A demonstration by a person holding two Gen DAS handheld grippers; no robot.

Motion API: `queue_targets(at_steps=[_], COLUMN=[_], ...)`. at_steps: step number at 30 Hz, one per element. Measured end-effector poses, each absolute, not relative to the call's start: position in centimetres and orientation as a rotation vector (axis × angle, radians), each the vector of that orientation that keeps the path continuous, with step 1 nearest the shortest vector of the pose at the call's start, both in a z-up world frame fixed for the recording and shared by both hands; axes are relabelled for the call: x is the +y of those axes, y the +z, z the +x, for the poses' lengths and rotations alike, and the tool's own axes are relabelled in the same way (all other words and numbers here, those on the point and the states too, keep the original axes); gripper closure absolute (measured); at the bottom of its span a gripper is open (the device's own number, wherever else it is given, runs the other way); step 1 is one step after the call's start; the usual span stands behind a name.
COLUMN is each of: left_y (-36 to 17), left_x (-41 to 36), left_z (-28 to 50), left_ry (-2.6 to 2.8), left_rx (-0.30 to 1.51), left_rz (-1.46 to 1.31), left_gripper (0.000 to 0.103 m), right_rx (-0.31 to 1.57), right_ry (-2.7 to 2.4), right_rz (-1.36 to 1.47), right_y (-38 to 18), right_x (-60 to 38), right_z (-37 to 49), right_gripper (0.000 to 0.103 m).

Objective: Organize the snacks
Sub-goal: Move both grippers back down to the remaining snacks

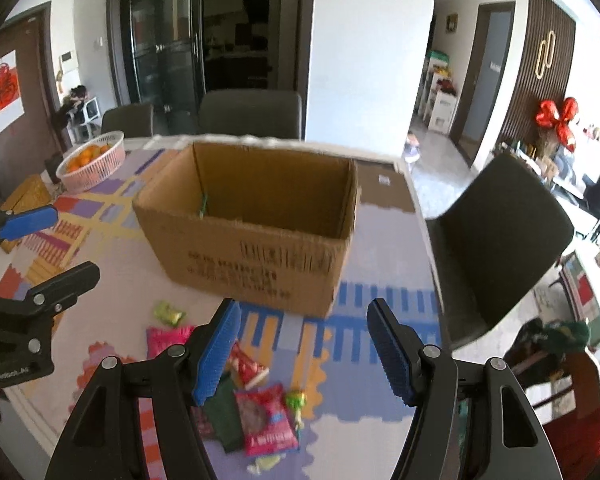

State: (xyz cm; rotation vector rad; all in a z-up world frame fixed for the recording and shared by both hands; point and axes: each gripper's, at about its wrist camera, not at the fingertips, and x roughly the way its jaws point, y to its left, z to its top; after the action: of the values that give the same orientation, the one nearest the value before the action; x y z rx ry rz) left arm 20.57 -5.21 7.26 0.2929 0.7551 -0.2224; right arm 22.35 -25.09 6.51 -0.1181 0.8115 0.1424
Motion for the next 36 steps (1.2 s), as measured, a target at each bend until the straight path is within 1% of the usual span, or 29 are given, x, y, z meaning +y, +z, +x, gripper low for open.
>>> queue_targets(at_steps=[6,14,23,29,36], left_y=[4.7,0.0,-4.7,-6.6,-7.9], left_x=[-5.4,-4.6,-4.8,-5.2,-6.0], left_z=[20.0,21.1,22.0,23.1,24.3], left_ry=[-0.216,-0.211,-0.243,-0.263,-0.289], left_rx=[0.793,0.888,0.984,1.013,1.036], left_rz=[0.349,0.407,0.451,0.48,0.497], left_gripper=[0.024,0.024,0.024,0.024,0.024], right_rx=[0.86,0.977,1.028,1.063,1.078], right_ry=[0.132,0.097,0.052,0.015,-0.006], right_rz=[-0.133,-0.137,-0.138,-0.103,-0.08], right_y=[4.4,0.0,-3.9,-6.1,-7.1], right_x=[-25.3,-24.9,-24.8,-25.4,-26.0], right_z=[21.3,21.8,21.3,21.3,21.7], right_gripper=[0.036,0.036,0.036,0.036,0.036])
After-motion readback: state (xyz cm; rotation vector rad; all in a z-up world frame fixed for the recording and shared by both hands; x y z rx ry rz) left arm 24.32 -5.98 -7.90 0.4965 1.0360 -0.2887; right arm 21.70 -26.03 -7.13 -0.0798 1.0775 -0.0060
